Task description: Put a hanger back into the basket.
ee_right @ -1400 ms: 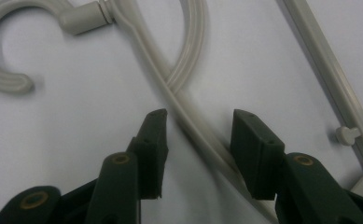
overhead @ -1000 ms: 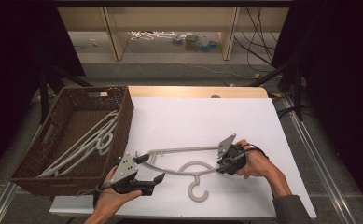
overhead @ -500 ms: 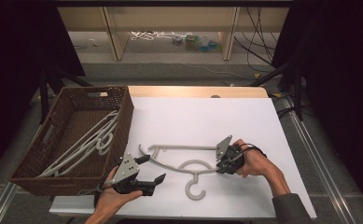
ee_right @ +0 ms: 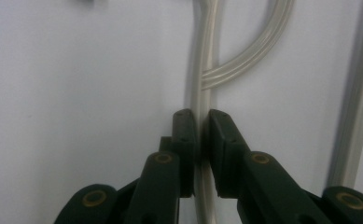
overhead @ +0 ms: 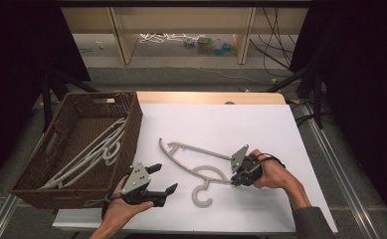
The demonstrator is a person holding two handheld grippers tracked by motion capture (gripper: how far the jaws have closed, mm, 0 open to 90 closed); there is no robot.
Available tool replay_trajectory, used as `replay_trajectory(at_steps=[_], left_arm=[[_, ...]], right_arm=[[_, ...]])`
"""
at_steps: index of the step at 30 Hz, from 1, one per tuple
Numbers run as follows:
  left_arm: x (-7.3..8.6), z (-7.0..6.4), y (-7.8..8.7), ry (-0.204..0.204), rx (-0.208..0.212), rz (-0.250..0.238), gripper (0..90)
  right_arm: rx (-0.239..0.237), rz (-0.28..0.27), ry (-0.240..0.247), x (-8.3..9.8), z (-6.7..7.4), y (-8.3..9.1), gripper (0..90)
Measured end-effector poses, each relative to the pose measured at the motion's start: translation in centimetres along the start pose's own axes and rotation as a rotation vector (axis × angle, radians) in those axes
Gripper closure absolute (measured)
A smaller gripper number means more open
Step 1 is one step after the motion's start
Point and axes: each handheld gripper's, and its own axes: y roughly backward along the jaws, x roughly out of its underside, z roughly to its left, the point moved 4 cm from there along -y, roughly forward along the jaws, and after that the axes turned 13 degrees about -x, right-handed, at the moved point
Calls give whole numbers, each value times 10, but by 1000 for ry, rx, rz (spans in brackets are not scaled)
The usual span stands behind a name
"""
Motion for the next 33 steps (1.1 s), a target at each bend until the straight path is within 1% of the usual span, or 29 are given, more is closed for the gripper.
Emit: replay_trajectory(at_steps=[2,4,6,7,8,9,10,11,12,13,14,16,17,18,19,20,21,22,23,24,25,26,27,28,29,30,31,33], left_arm=[[-1,1,-6,-29,1,14,222],[-1,1,-12,-70,-5,33,226],[0,2,-18,-122,-10,59,234],[1,1,-21,-131,-15,67,240],[1,2,-25,-153,-17,73,241],[2,2,-29,-162,-14,90,240],[3,1,-34,-175,-10,106,242],[5,2,-38,-200,-1,130,248],[6,2,-42,-226,-9,141,256],[7,0,-47,-224,-9,146,258],[8,0,-50,-256,0,166,259],[10,-1,-57,-287,2,182,262],[10,-1,-60,-299,10,190,262],[11,0,-62,-313,5,188,263],[12,0,-64,-333,2,202,265],[12,0,-65,-361,2,207,267],[12,-1,-67,-365,10,205,271],[12,-1,-68,-378,5,208,277],[11,-2,-69,-389,5,200,283],[10,-3,-70,-398,6,198,289],[10,-3,-71,-416,13,198,303],[9,-4,-73,-420,13,186,312],[9,-5,-74,-437,19,197,314],[9,-6,-75,-442,28,199,317],[10,-7,-77,-444,45,190,324],[10,-8,-77,-458,59,203,331],[11,-9,-79,-468,58,193,339],[12,-10,-81,-486,66,202,351]], right_arm=[[-2,7,2,0,2,0,818],[-11,7,5,-1,4,1,818],[-25,2,11,-1,5,2,818],[-27,-1,13,-2,6,3,818],[-35,-5,15,-2,6,4,818],[-32,-6,8,-2,7,5,818],[-38,-14,12,-3,8,6,818],[-37,-13,16,-3,8,7,818],[-40,-16,23,-3,9,8,818],[-45,-16,28,-3,9,10,818],[-39,-17,31,-4,11,11,818],[-39,-27,37,-5,12,15,819],[-38,-32,32,-5,13,17,819],[-39,-38,33,-5,14,19,819],[-37,-41,35,-5,14,21,819],[-39,-49,32,-6,15,22,820],[-37,-48,30,-6,16,24,820],[-39,-53,29,-6,17,25,820],[-41,-56,31,-6,17,26,820],[-39,-59,32,-6,17,26,820],[-42,-60,31,-6,18,27,820],[-40,-59,28,-6,18,27,820],[-41,-62,26,-5,18,27,820],[-44,-64,27,-5,18,28,820],[-41,-63,25,-5,19,28,820],[-42,-67,28,-5,18,29,820],[-43,-72,23,-5,19,29,820],[-44,-75,23,-5,19,30,821]])
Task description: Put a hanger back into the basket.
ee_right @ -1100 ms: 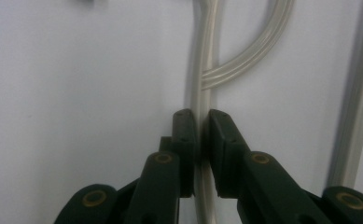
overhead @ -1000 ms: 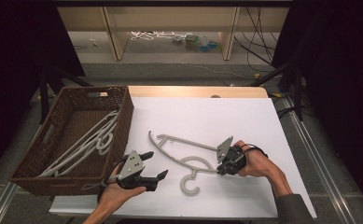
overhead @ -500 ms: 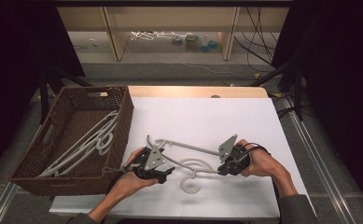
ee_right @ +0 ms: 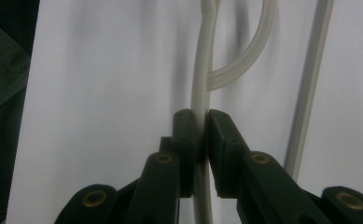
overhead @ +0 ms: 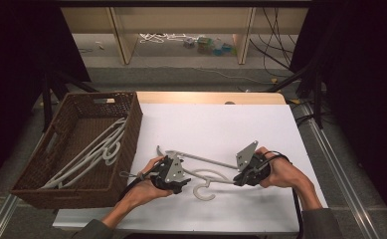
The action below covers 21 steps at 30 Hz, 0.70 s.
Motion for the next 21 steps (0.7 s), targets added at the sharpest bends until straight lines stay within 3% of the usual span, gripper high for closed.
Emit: replay_trajectory(at_steps=[9,13,21], left_arm=[[-4,-1,-13,-65,10,-19,447],[-7,-3,-15,-104,31,-30,550],[-9,-4,-13,-248,41,-51,665]], right_arm=[[-3,-5,1,0,0,0,820],[-4,-7,1,0,0,0,820],[1,-5,9,1,-1,2,819]])
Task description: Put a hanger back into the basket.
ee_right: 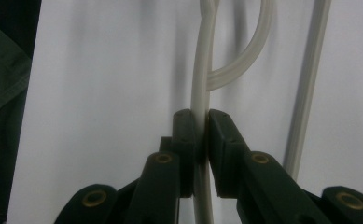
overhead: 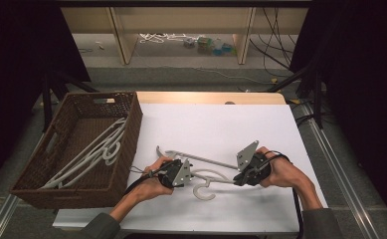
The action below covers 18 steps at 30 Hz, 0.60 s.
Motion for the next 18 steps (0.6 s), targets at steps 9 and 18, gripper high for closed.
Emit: replay_trajectory(at_steps=[9,18], left_arm=[[-13,1,11,-165,-14,-45,759],[-24,5,21,-162,-22,-65,796]], right_arm=[[74,-52,2,4,-5,11,778],[227,-169,-116,3,-12,27,534]])
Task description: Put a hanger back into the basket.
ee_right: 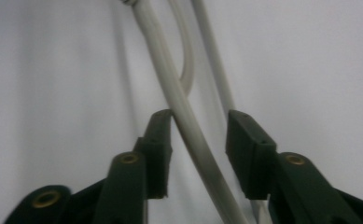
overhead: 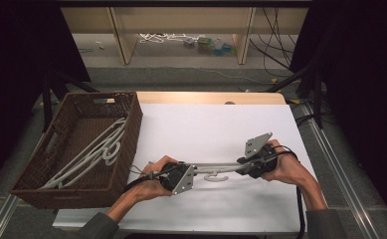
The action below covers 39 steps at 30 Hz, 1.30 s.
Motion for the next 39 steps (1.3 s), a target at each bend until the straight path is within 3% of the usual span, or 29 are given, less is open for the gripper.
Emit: replay_trajectory(at_steps=[3,6,12,13,16,21,25,35,38,39], left_arm=[[1,4,1,41,-8,19,796],[3,8,3,109,-9,36,796],[7,16,7,240,-13,72,796],[7,18,8,244,-18,80,796],[8,21,12,312,-10,85,795],[9,29,18,392,-21,95,795],[13,36,27,499,-27,105,795],[18,55,49,644,-42,92,795],[17,58,57,716,-21,75,795],[17,59,59,723,-11,65,795]], right_arm=[[66,-48,-32,-5,-2,4,427],[149,-126,-80,-11,-3,11,326],[286,-278,-148,-15,-6,28,184],[299,-298,-154,-16,-5,31,183],[321,-343,-148,-15,2,36,169],[350,-443,-249,-11,11,40,170],[396,-505,-276,-10,17,39,175],[412,-590,-339,-4,39,27,173],[419,-604,-340,-2,46,23,170],[419,-599,-341,-1,48,22,168]])
